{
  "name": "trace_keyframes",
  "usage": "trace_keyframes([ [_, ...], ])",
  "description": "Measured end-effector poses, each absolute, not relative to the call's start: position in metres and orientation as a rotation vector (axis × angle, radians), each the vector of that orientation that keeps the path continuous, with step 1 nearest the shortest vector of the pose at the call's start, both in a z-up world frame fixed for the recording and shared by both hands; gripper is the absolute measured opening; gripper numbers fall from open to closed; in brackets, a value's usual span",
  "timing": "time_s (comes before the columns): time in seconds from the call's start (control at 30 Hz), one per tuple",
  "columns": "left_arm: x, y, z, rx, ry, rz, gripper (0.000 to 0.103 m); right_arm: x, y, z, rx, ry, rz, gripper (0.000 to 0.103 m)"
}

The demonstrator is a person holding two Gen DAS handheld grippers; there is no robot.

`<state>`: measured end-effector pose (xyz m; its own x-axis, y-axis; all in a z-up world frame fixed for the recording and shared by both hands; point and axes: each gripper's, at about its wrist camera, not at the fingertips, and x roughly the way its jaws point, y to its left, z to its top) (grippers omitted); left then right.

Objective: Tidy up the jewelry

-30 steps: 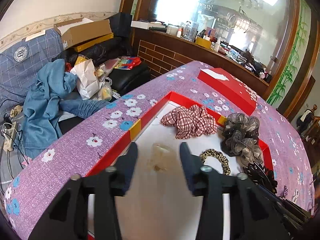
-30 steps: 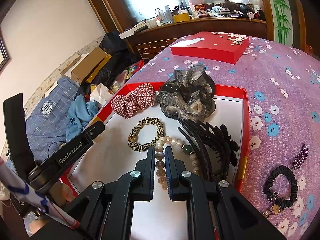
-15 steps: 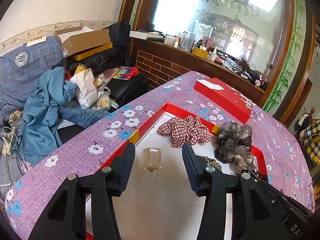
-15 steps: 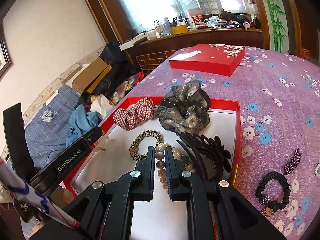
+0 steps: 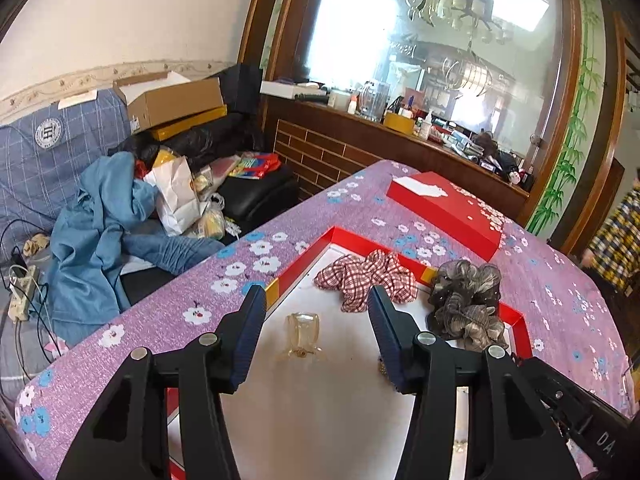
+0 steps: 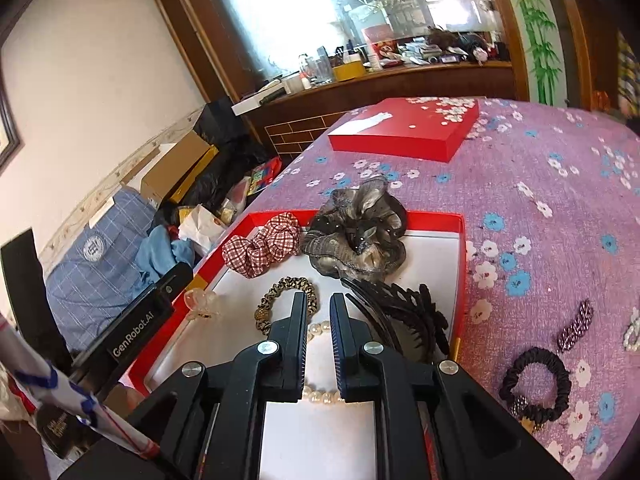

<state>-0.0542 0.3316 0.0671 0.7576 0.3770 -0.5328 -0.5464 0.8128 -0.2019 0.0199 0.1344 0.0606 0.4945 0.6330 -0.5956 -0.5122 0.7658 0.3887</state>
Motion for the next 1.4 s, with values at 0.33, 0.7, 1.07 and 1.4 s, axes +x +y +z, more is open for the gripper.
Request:
trace_keyframes([
  [0.33,-0.059,0.328,0.071,-0.329,0.454,0.542,0.054,-0.006,0.083,0.074,0.221,0.807,0.654,0.013],
  [0.7,-0.083,0.292,0.091,-0.272,0.499,0.481,0.055,-0.054,-0.022,0.099,0.273,0.745,0.533,0.022],
  [1.07,-0.100,0.139,0.174,-0.132,0.621,0.089,0.054,-0.097,-0.131,0.119,0.419,0.615,0.463,0.023],
  [1.4,-0.134,-0.035,0.280,0.021,0.571,-0.193,0.055,-0.146,-0.242,0.170,0.517,0.425,0.392,0.023],
])
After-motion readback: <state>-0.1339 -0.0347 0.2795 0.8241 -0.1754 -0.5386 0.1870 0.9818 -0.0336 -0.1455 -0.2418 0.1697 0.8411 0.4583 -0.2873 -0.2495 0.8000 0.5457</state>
